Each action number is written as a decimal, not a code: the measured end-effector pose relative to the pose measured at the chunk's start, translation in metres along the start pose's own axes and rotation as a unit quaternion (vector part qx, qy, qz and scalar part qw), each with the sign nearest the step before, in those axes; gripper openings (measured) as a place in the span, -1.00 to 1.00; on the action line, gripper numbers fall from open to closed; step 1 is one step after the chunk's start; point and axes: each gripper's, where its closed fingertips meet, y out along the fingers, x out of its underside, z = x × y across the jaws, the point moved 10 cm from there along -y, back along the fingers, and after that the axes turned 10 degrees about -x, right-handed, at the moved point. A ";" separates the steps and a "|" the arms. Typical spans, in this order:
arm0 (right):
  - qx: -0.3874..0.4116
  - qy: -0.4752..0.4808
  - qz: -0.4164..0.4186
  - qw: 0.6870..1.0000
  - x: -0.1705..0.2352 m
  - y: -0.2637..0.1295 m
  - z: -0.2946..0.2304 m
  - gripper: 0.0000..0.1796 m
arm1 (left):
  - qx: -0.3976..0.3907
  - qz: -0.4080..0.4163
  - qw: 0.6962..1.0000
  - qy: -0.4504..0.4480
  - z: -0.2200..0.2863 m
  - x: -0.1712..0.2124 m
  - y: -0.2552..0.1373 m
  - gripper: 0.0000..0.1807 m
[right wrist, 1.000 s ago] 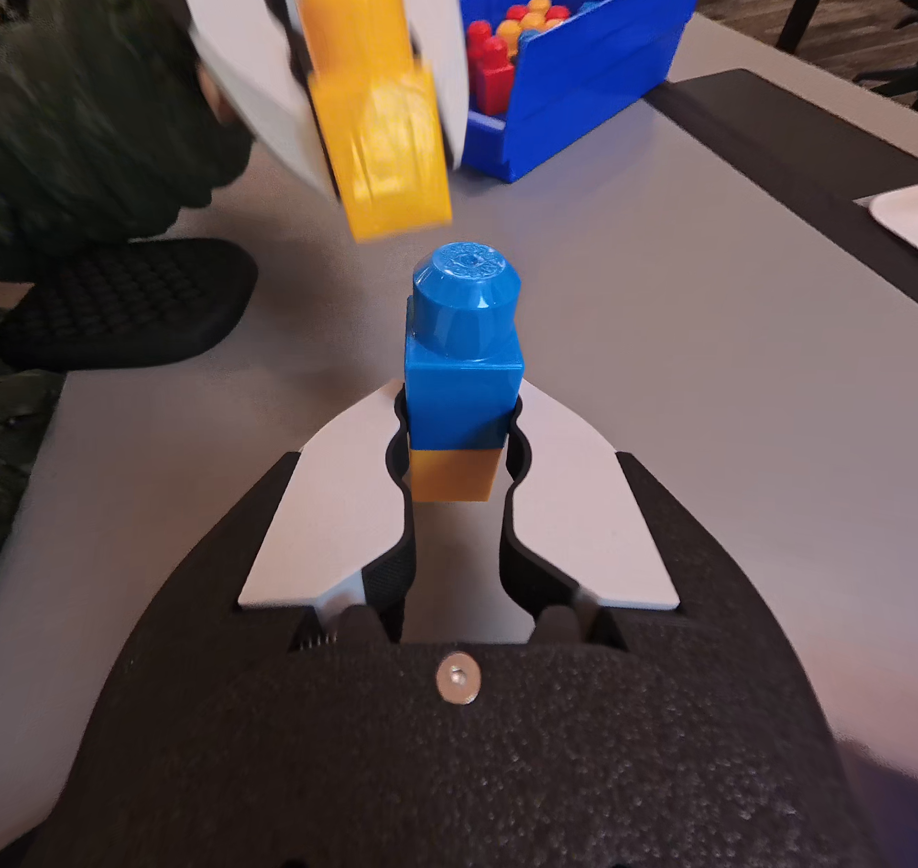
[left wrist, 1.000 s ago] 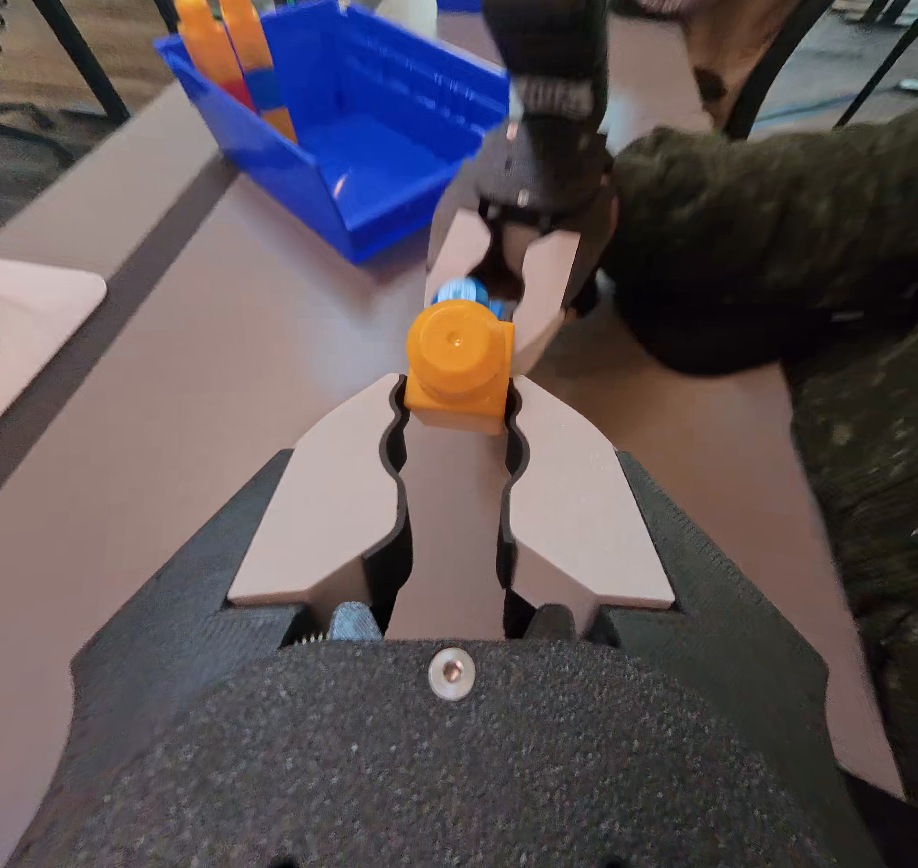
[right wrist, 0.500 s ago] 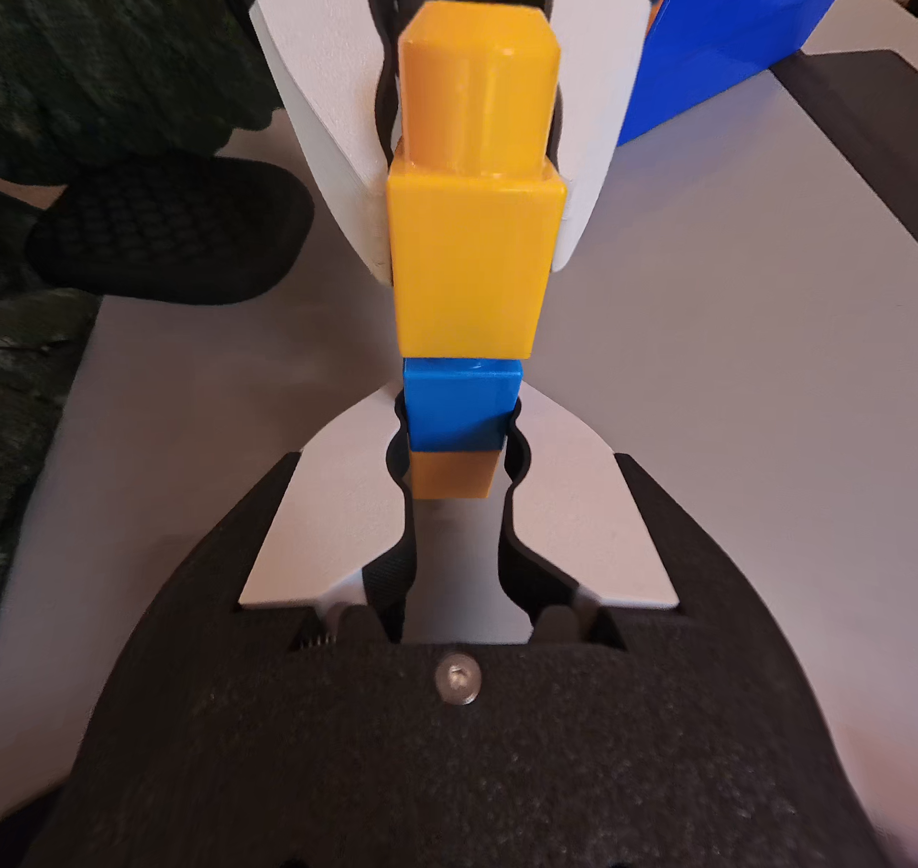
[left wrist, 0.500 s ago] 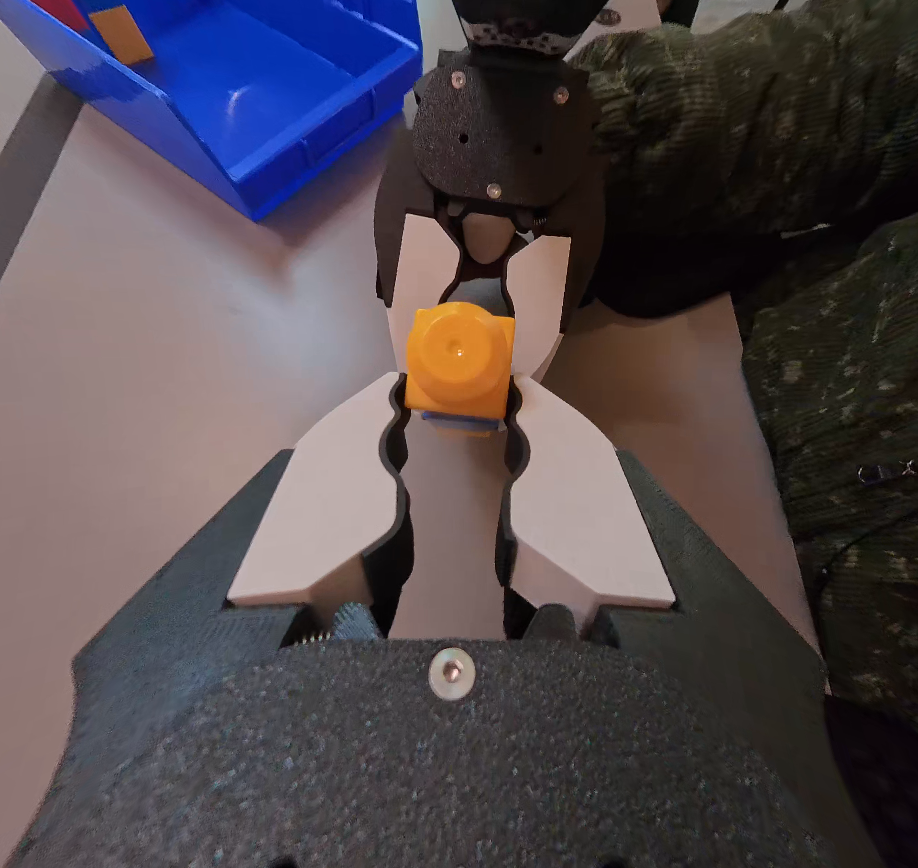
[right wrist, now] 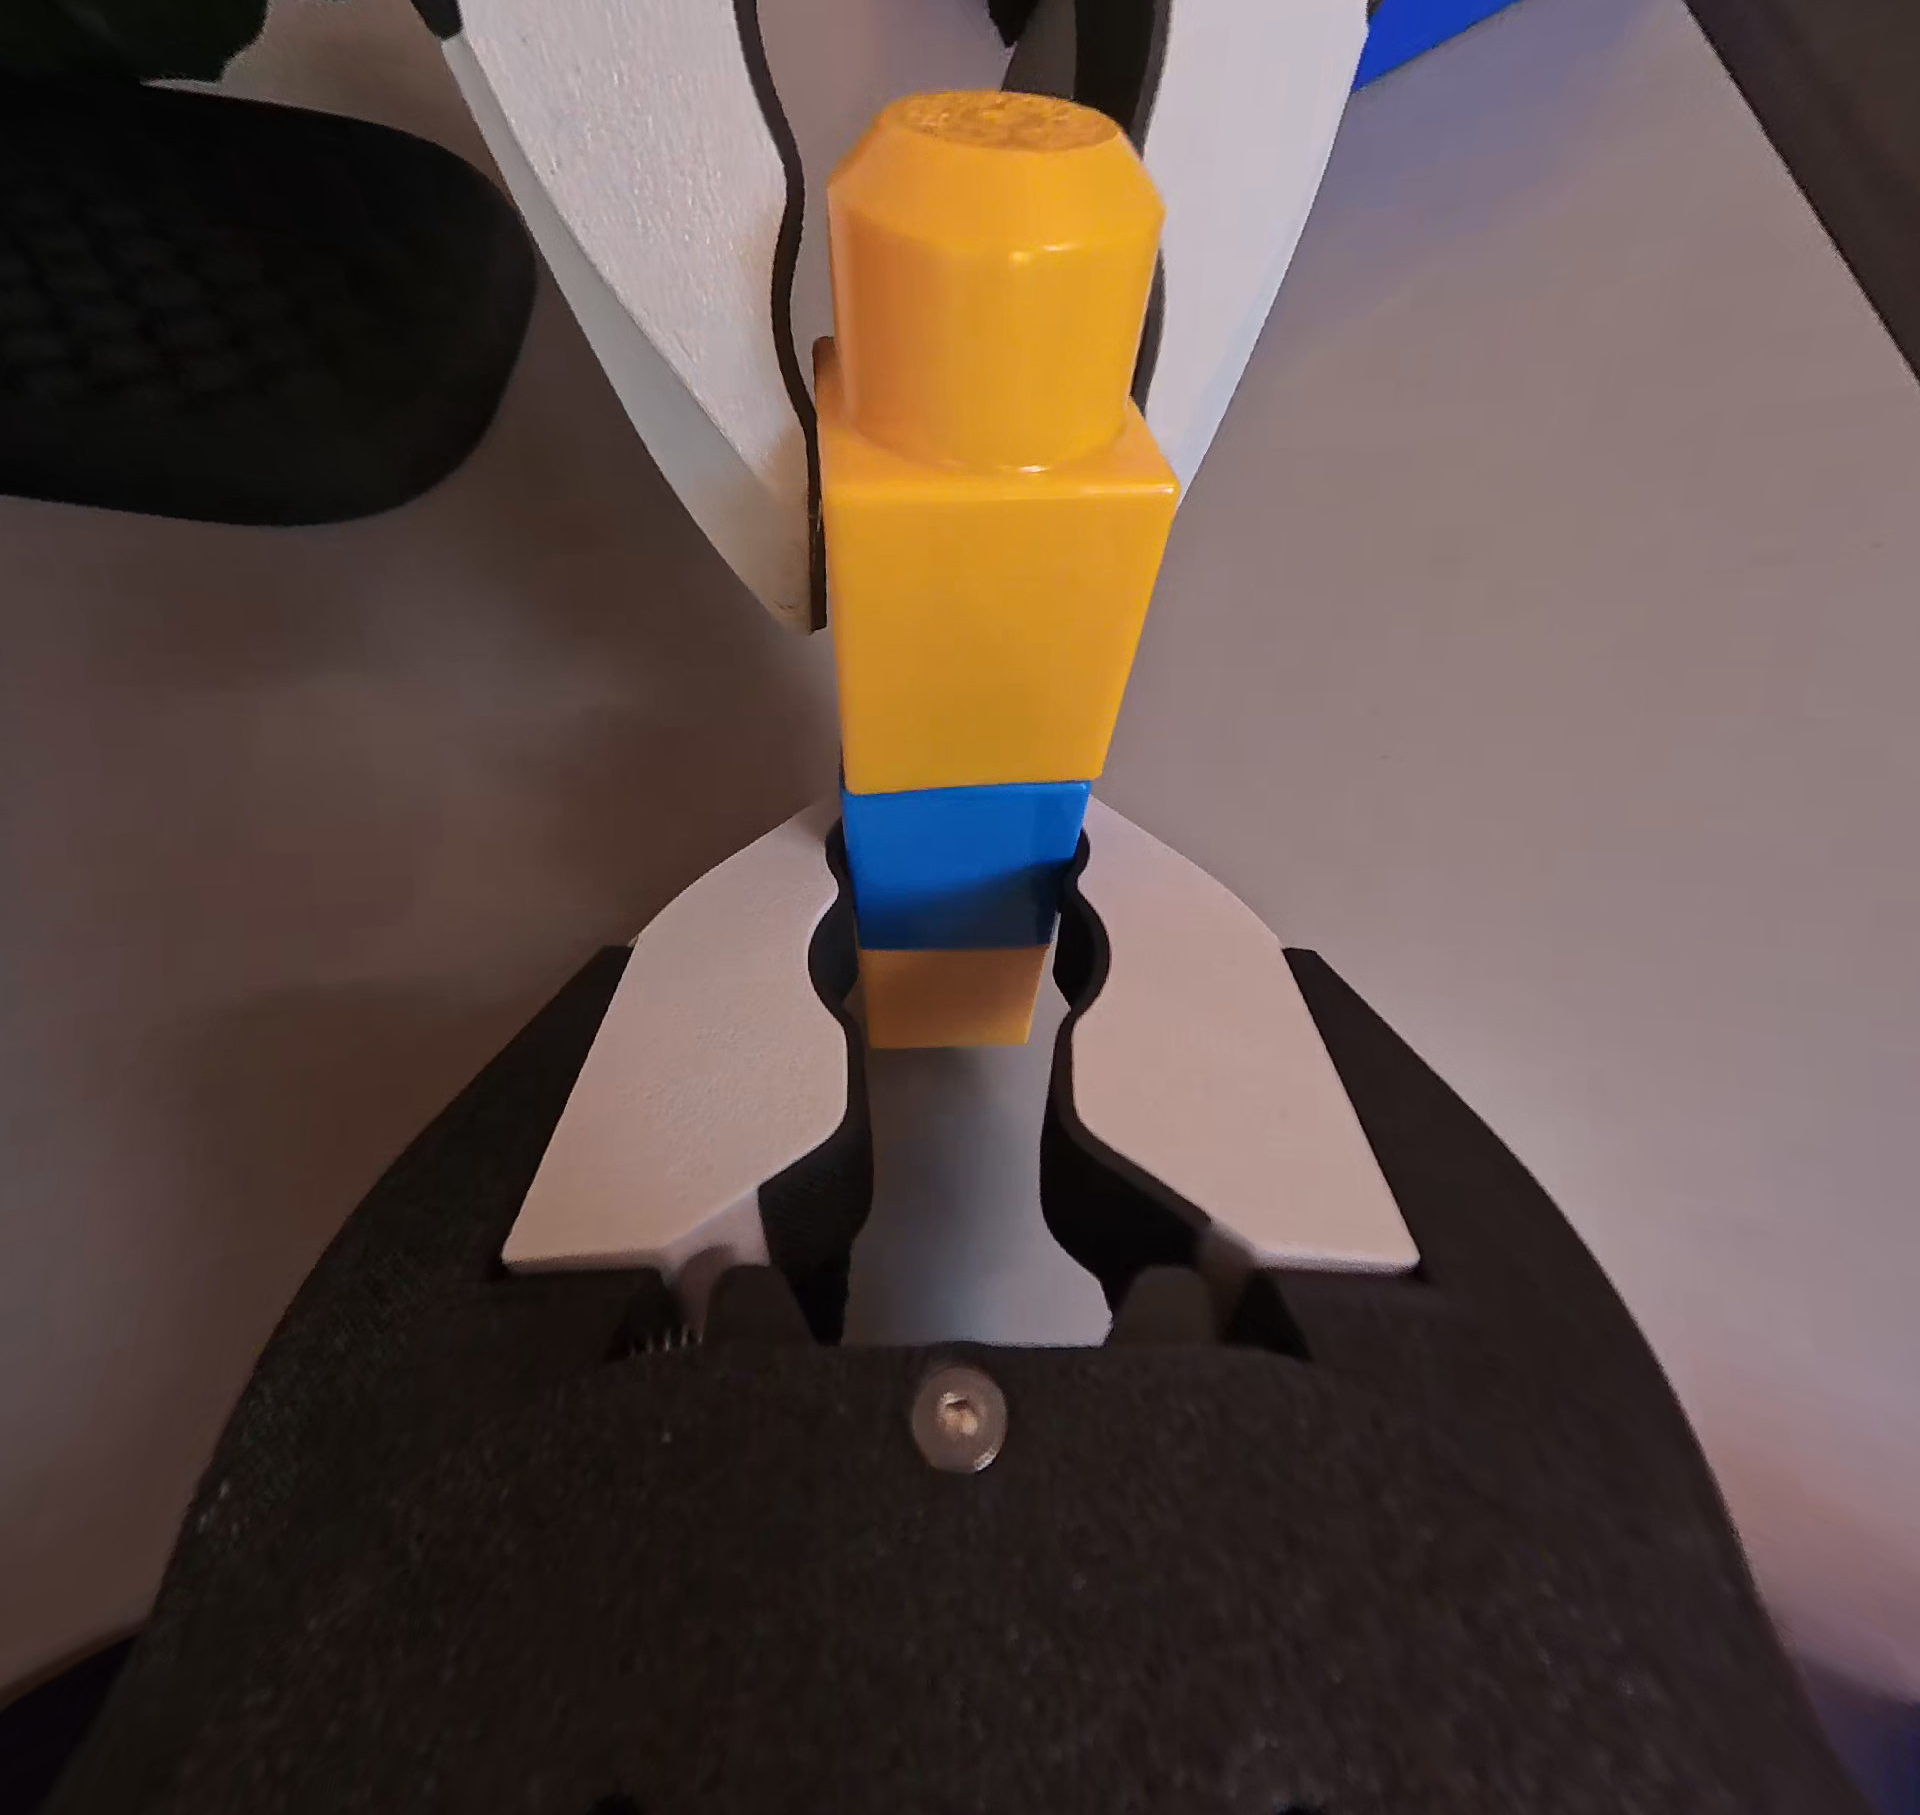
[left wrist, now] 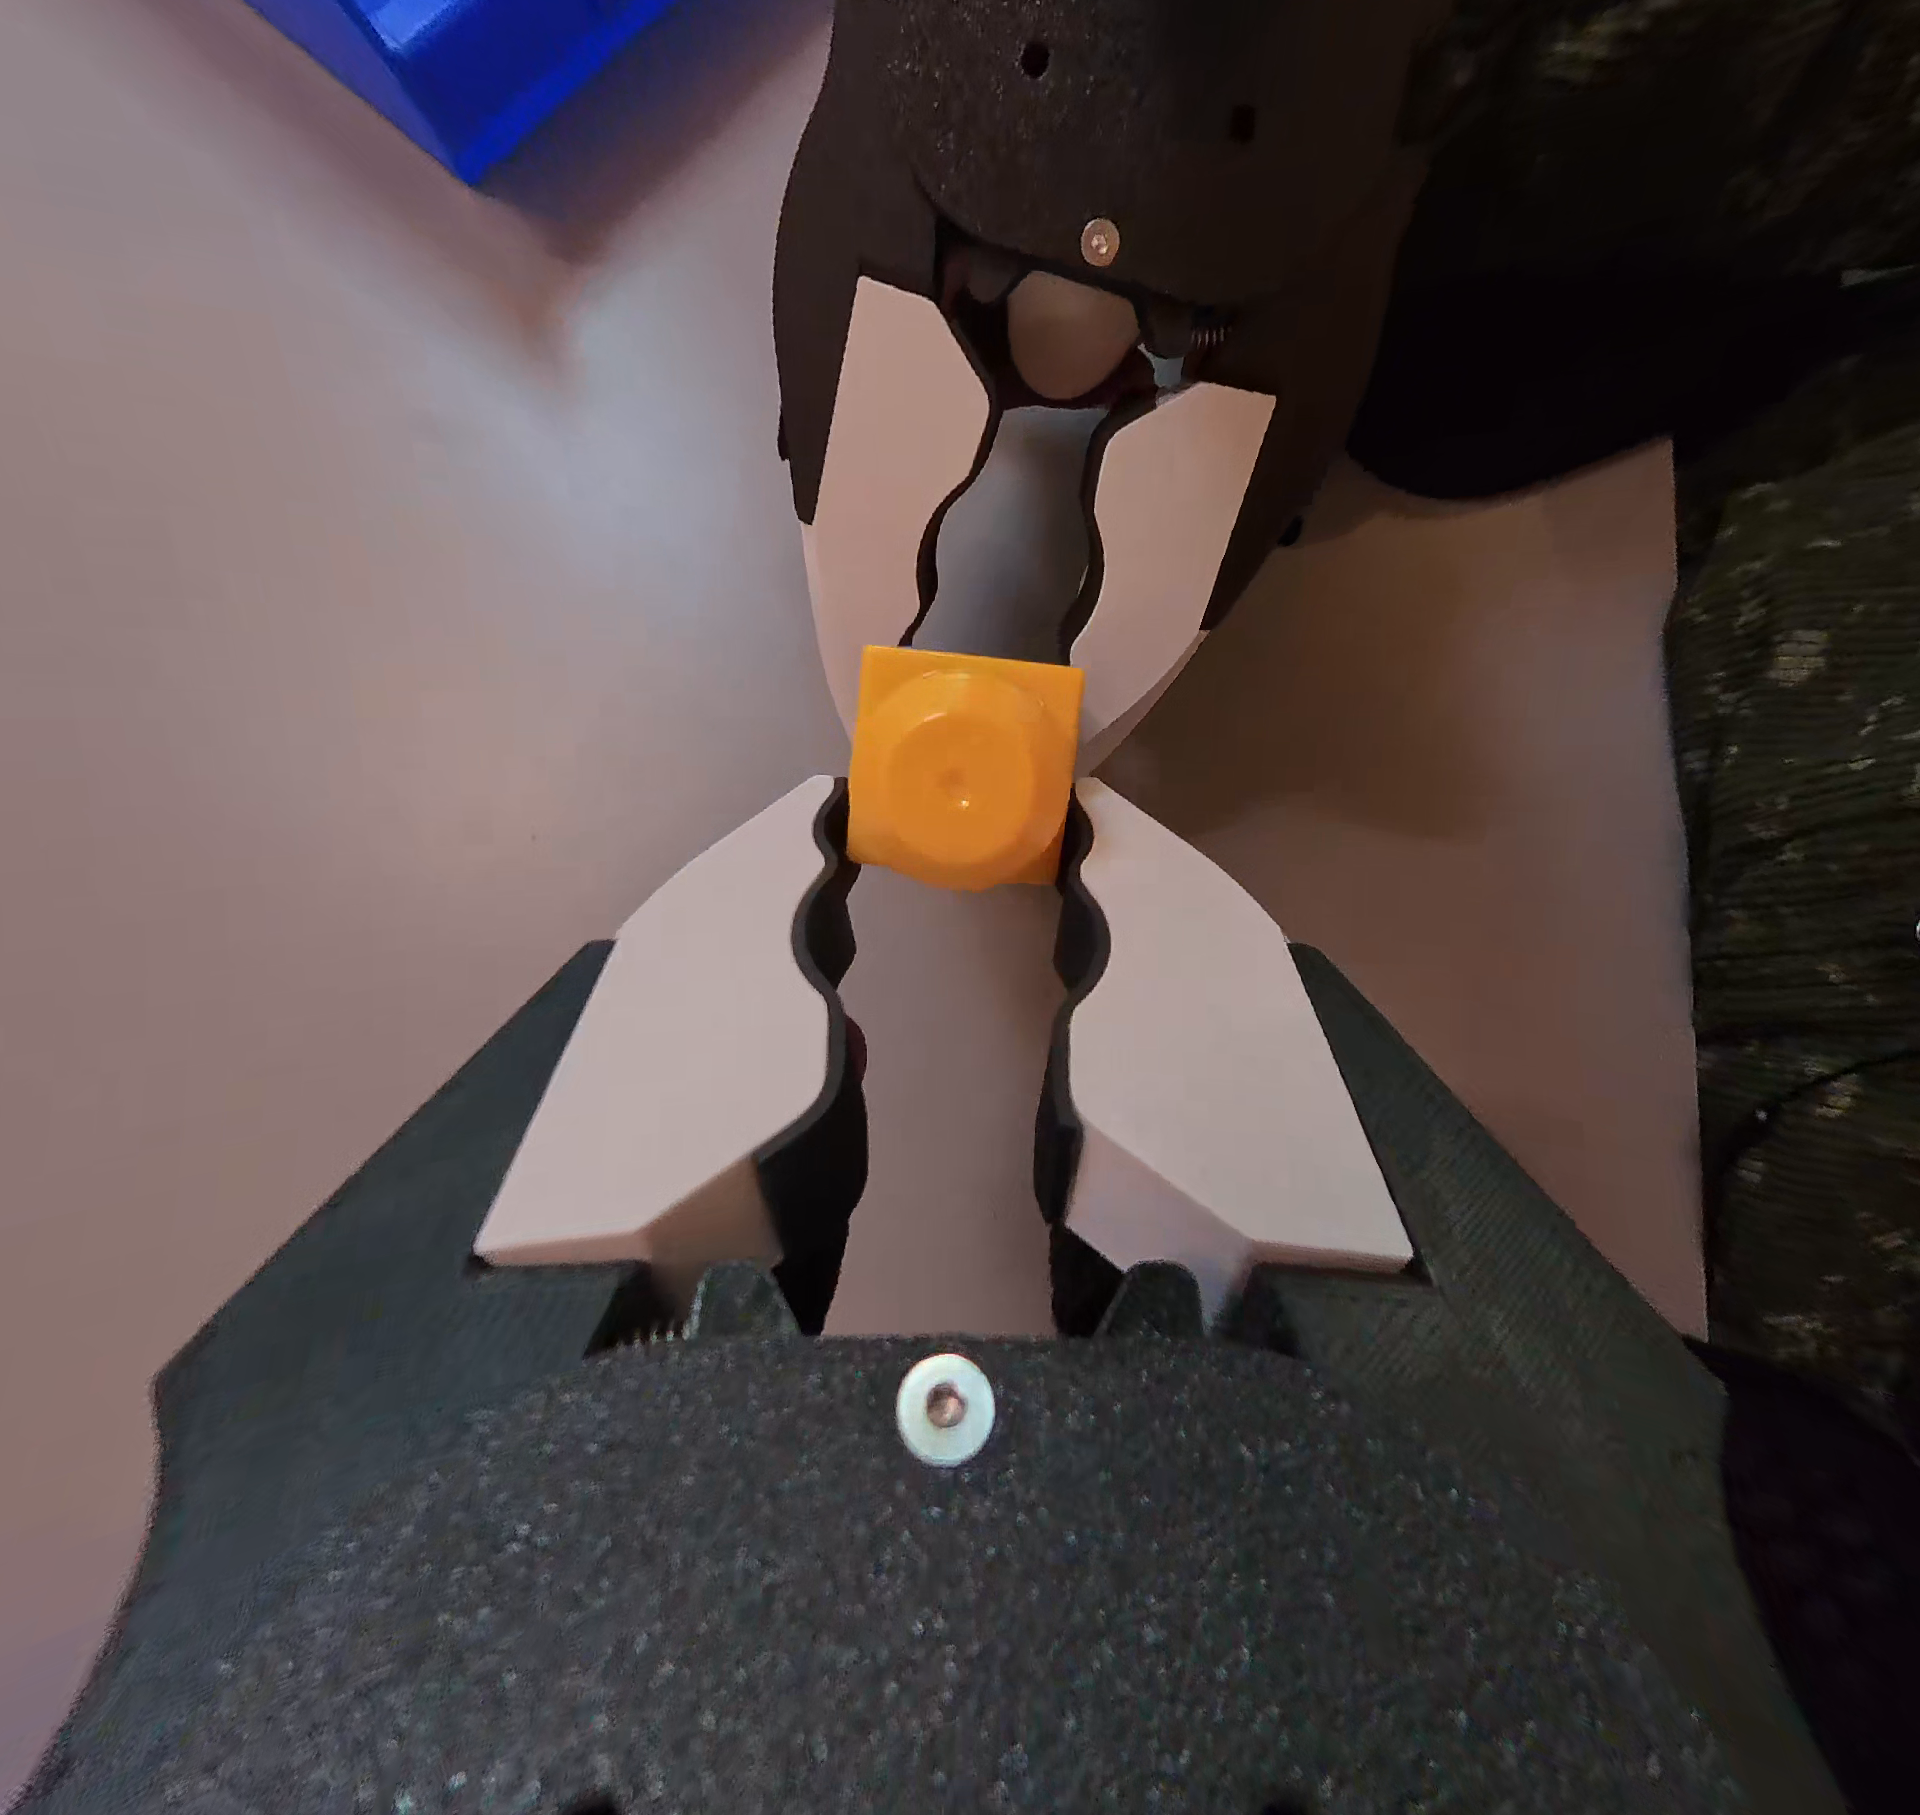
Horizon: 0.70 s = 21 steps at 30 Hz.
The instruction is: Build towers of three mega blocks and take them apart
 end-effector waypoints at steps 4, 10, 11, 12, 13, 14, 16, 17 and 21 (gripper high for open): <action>-0.005 -0.008 0.009 1.000 0.000 -0.004 -0.001 -0.61 | 0.008 -0.048 0.999 0.022 -0.001 0.014 0.004 -0.59; -0.003 -0.035 0.000 0.999 -0.010 -0.021 -0.012 -0.60 | 0.019 -0.007 0.999 0.040 0.009 0.026 0.015 -0.59; -0.005 -0.034 0.000 0.999 -0.011 -0.023 -0.012 -0.60 | 0.017 0.000 0.999 0.039 0.008 0.025 0.014 -0.59; -0.001 -0.036 0.000 0.999 -0.011 -0.024 -0.012 -0.60 | 0.011 0.009 0.999 0.043 0.008 0.023 0.014 -0.59; 0.005 -0.040 0.001 0.999 -0.011 -0.026 -0.012 -0.60 | 0.003 0.022 0.999 0.049 0.008 0.022 0.014 -0.59; 0.009 -0.042 0.004 0.999 -0.010 -0.028 -0.011 -0.60 | -0.004 0.038 0.998 0.055 0.008 0.021 0.012 -0.58; 0.014 -0.039 0.019 0.999 -0.010 -0.031 -0.010 -0.60 | -0.021 0.073 0.996 0.051 0.007 0.018 0.009 -0.53; 0.022 -0.040 0.020 0.999 -0.009 -0.032 -0.009 -0.60 | -0.022 0.104 0.993 0.044 0.006 0.016 0.007 -0.45; 0.033 -0.048 0.026 0.998 -0.009 -0.032 -0.008 -0.60 | -0.041 0.178 0.982 0.037 0.007 0.013 0.001 -0.58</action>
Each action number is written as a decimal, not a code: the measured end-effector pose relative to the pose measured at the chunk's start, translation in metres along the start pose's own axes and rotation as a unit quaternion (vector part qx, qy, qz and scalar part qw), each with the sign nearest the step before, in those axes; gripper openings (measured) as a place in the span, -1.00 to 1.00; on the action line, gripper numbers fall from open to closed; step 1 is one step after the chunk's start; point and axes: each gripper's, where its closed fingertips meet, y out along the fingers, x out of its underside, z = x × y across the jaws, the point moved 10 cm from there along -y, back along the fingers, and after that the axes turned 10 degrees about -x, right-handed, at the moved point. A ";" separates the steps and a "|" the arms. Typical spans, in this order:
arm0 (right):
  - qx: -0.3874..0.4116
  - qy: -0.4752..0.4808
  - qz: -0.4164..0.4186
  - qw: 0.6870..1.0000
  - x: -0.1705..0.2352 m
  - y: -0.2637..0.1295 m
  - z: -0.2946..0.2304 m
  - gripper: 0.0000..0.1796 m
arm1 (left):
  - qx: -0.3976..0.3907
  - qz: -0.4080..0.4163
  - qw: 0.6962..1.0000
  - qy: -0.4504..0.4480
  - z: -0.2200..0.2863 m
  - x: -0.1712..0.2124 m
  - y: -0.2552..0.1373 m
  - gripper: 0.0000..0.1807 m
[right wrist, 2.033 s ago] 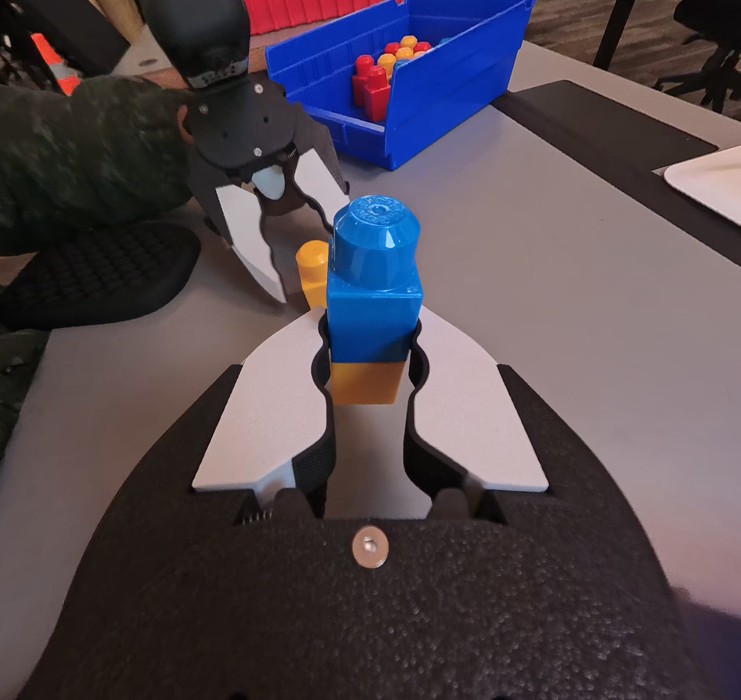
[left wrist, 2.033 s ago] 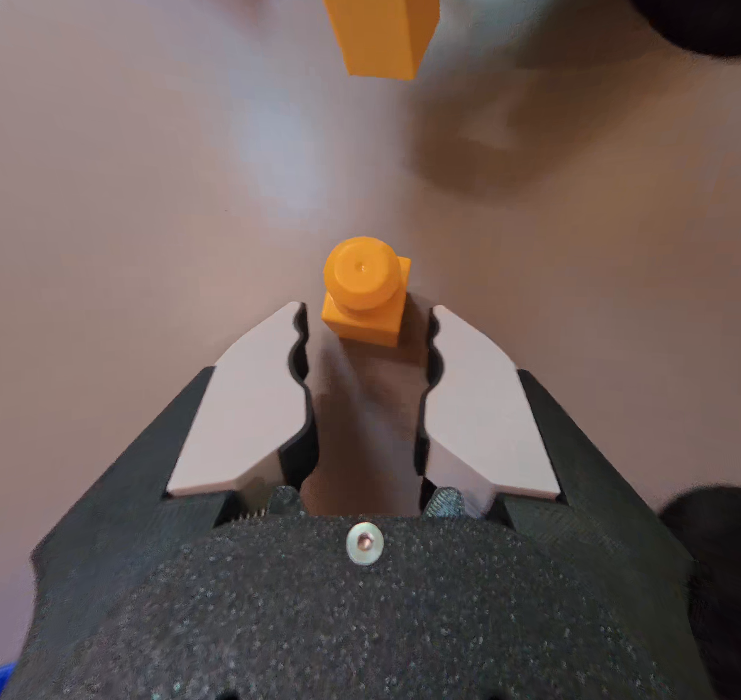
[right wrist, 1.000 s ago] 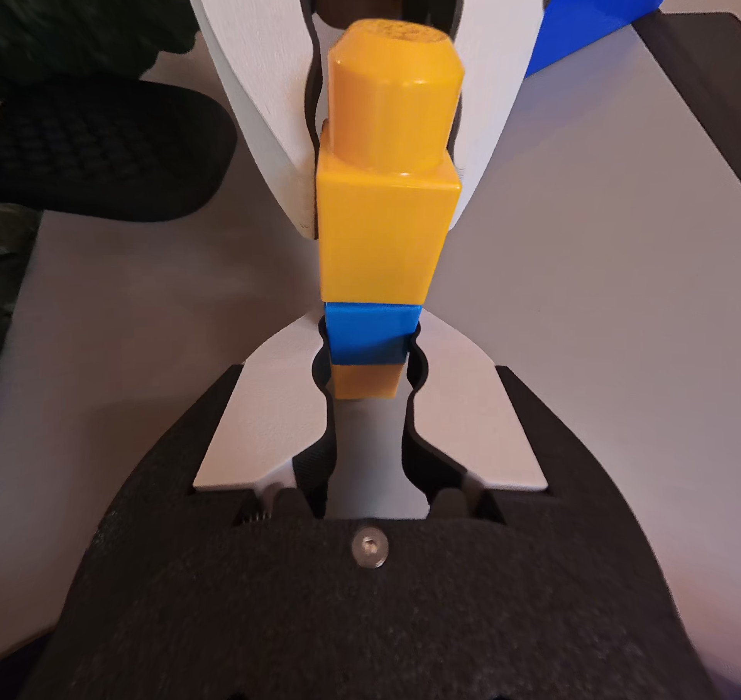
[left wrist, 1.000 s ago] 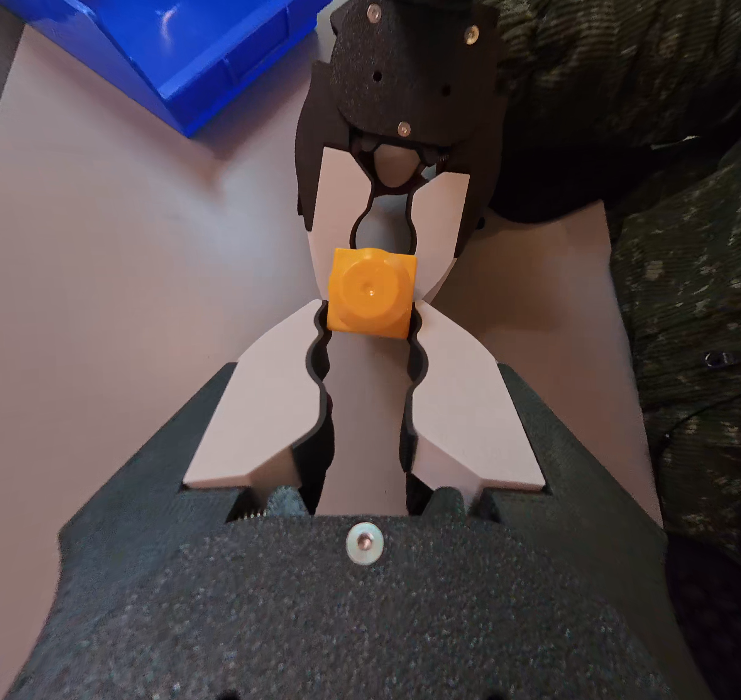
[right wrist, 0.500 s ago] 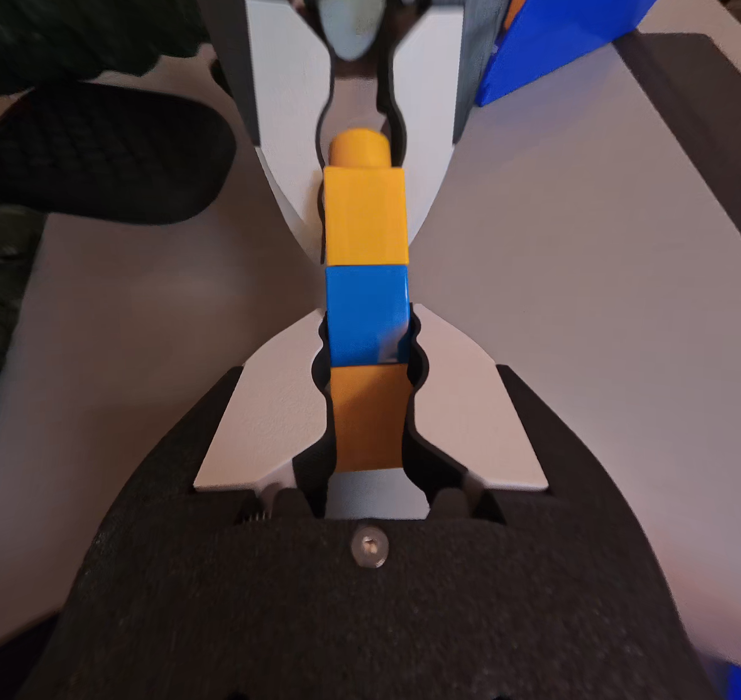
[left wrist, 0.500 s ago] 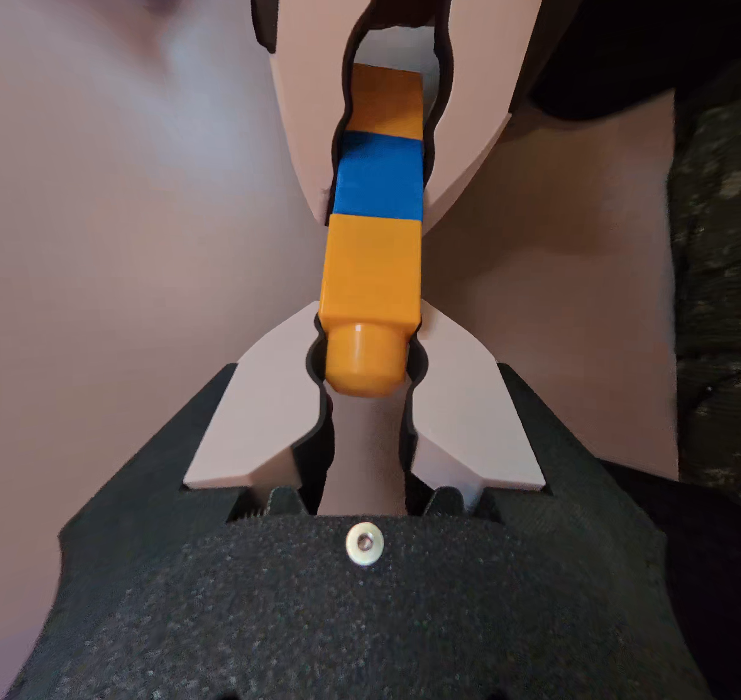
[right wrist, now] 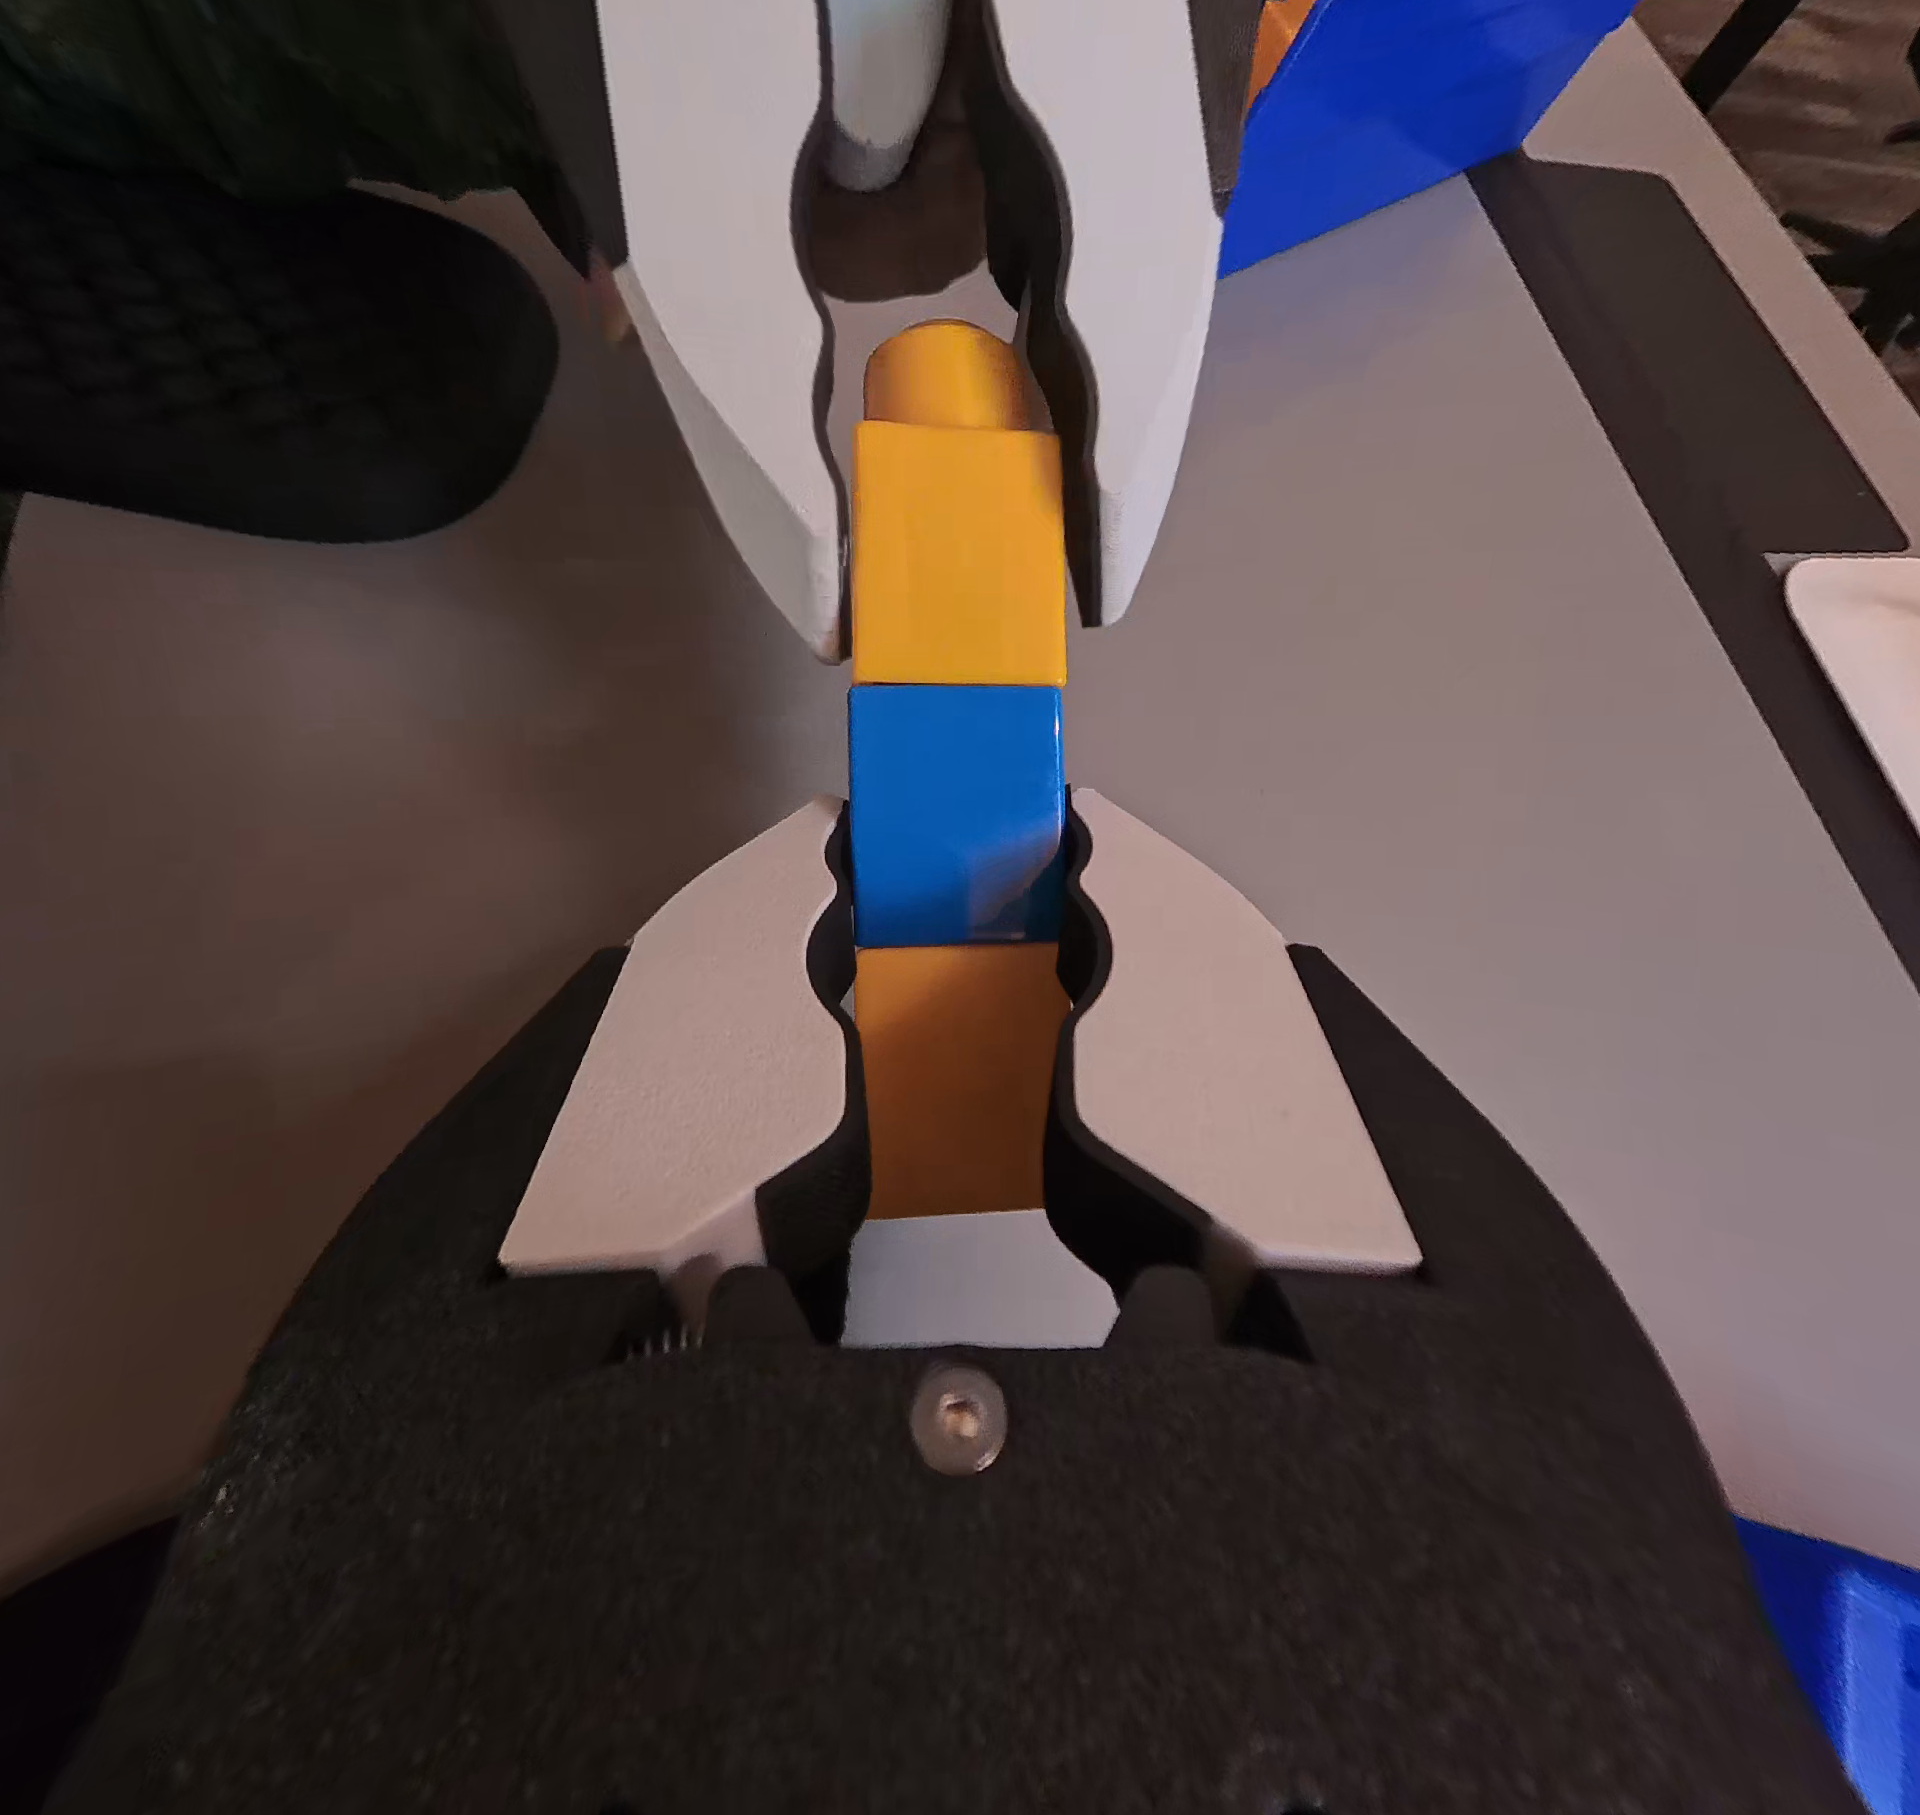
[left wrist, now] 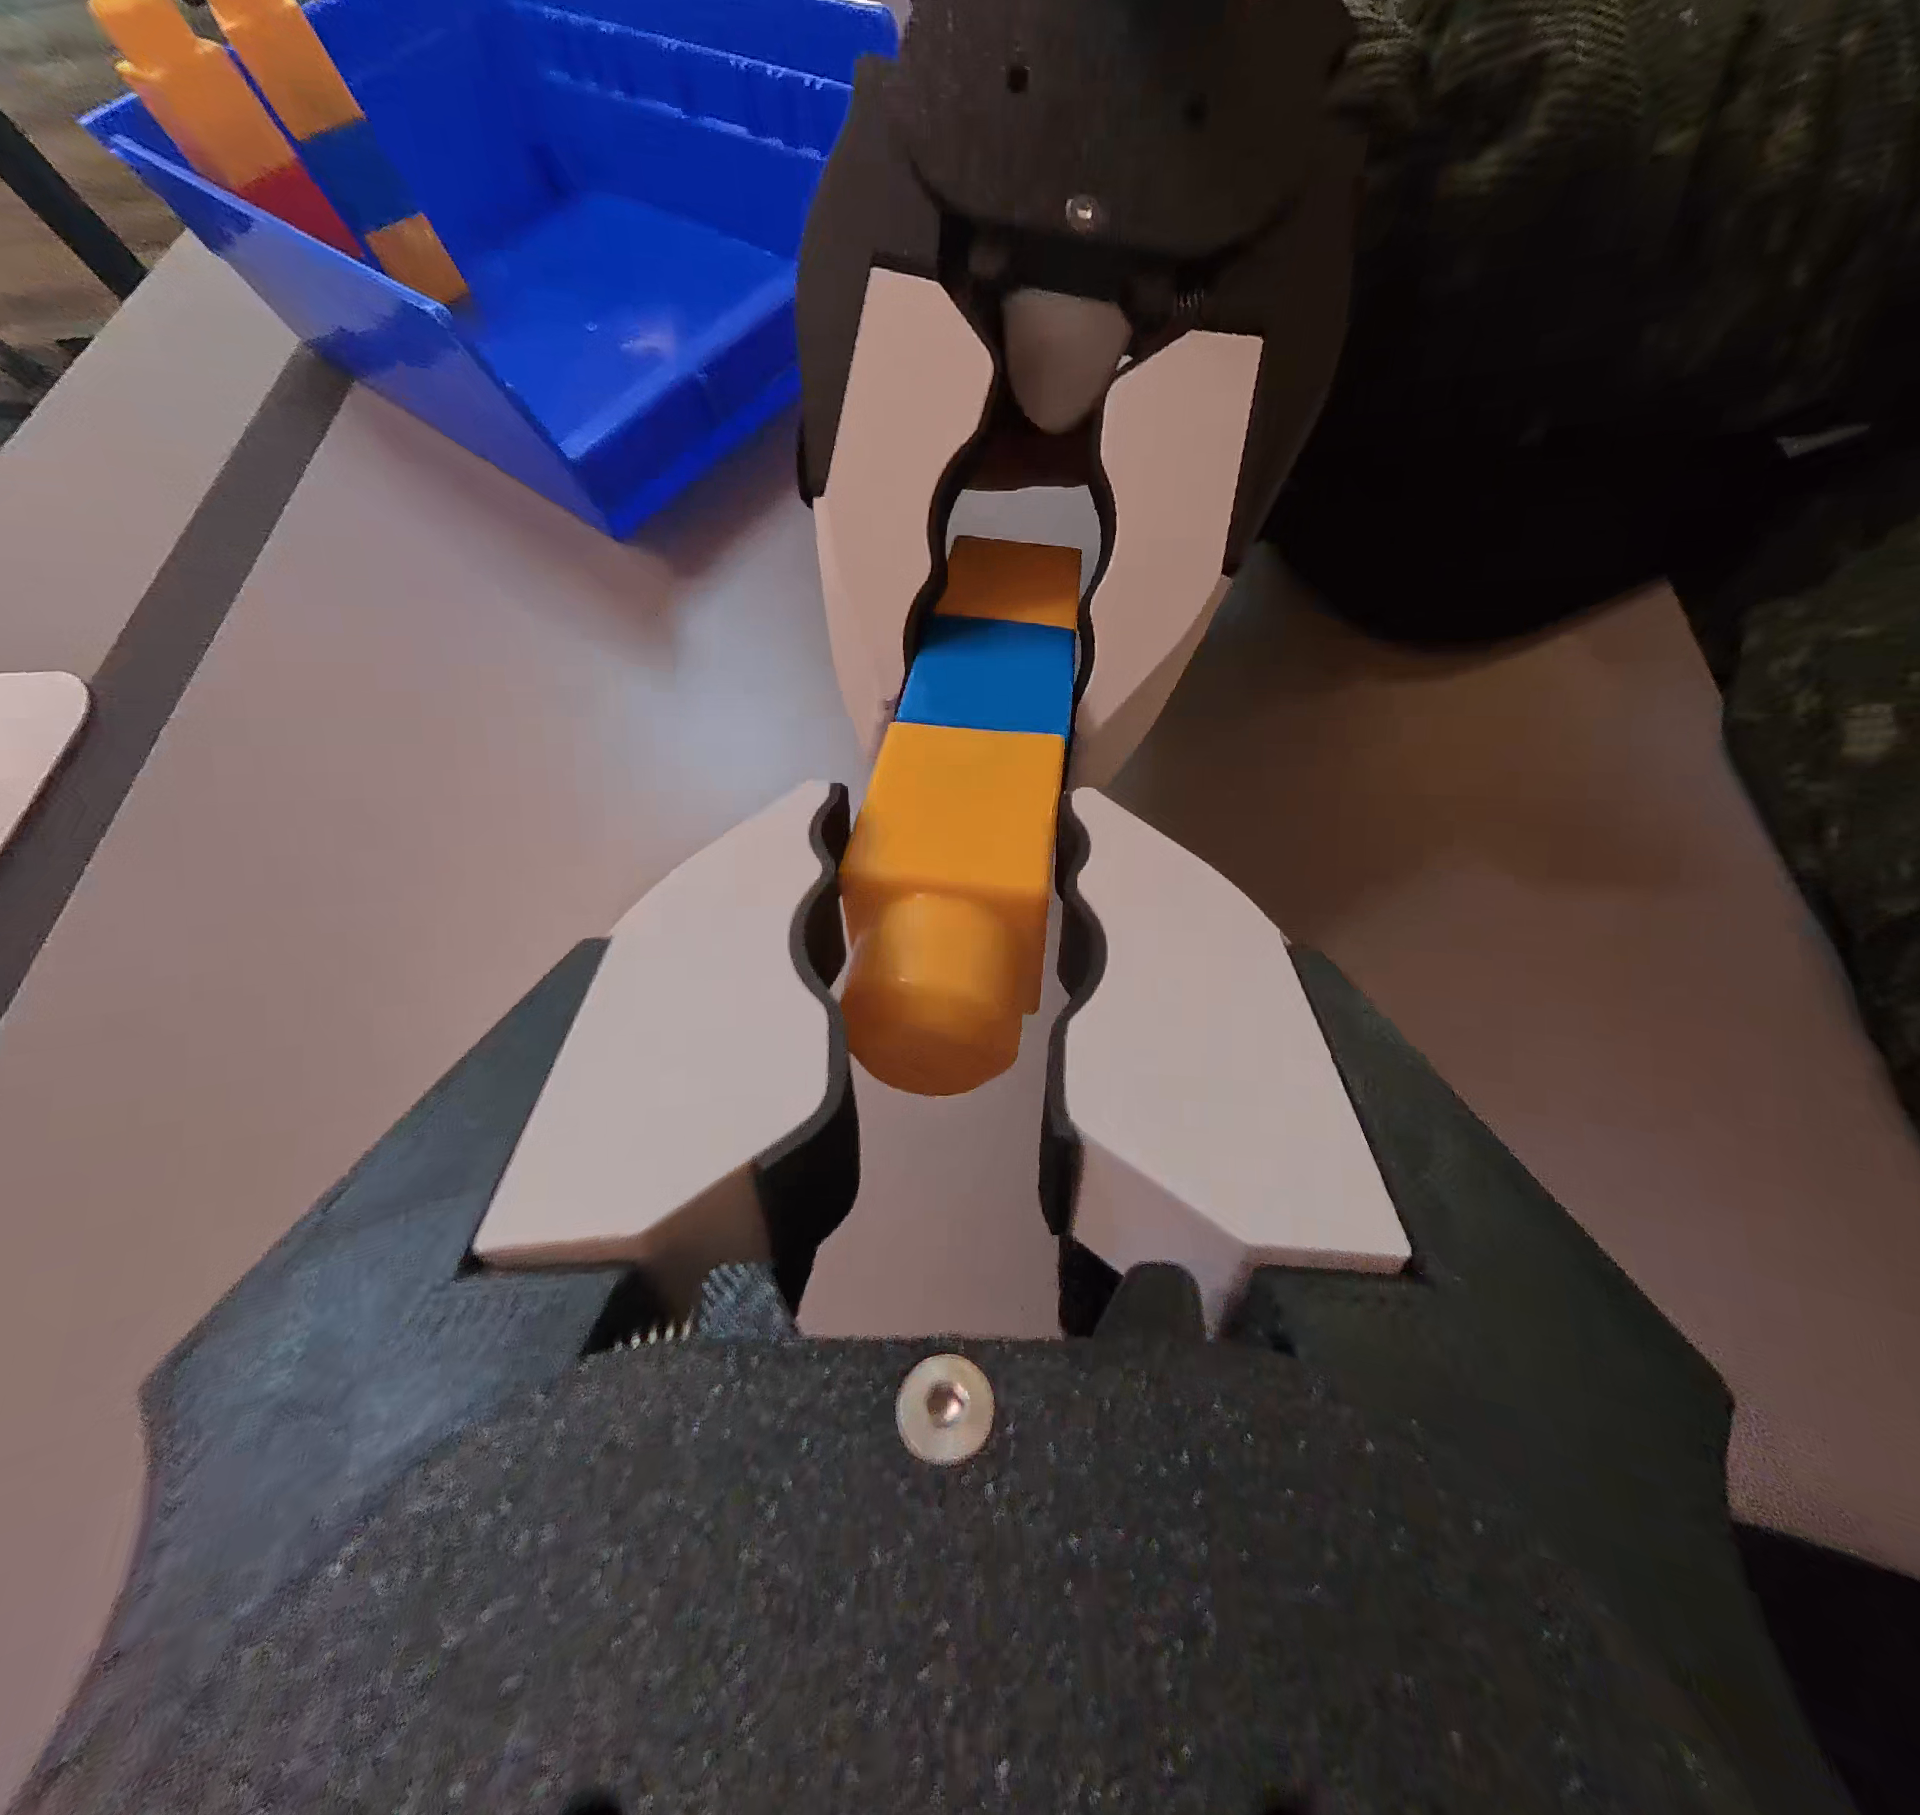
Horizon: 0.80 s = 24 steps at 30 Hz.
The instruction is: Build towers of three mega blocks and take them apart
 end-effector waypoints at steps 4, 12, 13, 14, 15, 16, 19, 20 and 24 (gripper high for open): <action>-0.009 -0.012 -0.004 1.000 0.000 0.002 -0.003 -0.60 | 0.004 -0.010 0.999 0.032 0.004 -0.001 -0.002 -0.59; -0.018 -0.022 -0.009 1.000 -0.002 0.007 -0.007 -0.60 | 0.004 -0.019 0.997 0.071 0.010 -0.003 -0.007 -0.59; -0.019 -0.023 -0.011 1.000 -0.002 0.008 -0.007 -0.60 | 0.004 -0.018 0.997 0.075 0.011 -0.003 -0.007 -0.59; -0.019 -0.024 -0.012 0.999 -0.002 0.009 -0.008 -0.60 | 0.004 -0.018 0.997 0.080 0.011 -0.003 -0.007 -0.59; -0.020 -0.026 -0.014 0.999 -0.002 0.010 -0.008 -0.60 | 0.006 -0.017 0.996 0.084 0.012 -0.003 -0.008 -0.59; -0.021 -0.027 -0.014 0.999 -0.002 0.011 -0.008 -0.60 | 0.006 -0.016 0.996 0.087 0.012 -0.003 -0.008 -0.59; -0.021 -0.029 -0.013 0.999 -0.002 0.011 -0.009 -0.61 | 0.007 -0.015 0.995 0.093 0.013 -0.003 -0.009 -0.59; -0.021 -0.029 -0.013 0.999 -0.002 0.011 -0.009 -0.61 | 0.007 -0.015 0.995 0.095 0.013 -0.003 -0.009 -0.59; -0.023 -0.030 -0.014 0.999 -0.002 0.012 -0.010 -0.60 | 0.007 -0.015 0.994 0.105 0.014 -0.002 -0.010 -0.59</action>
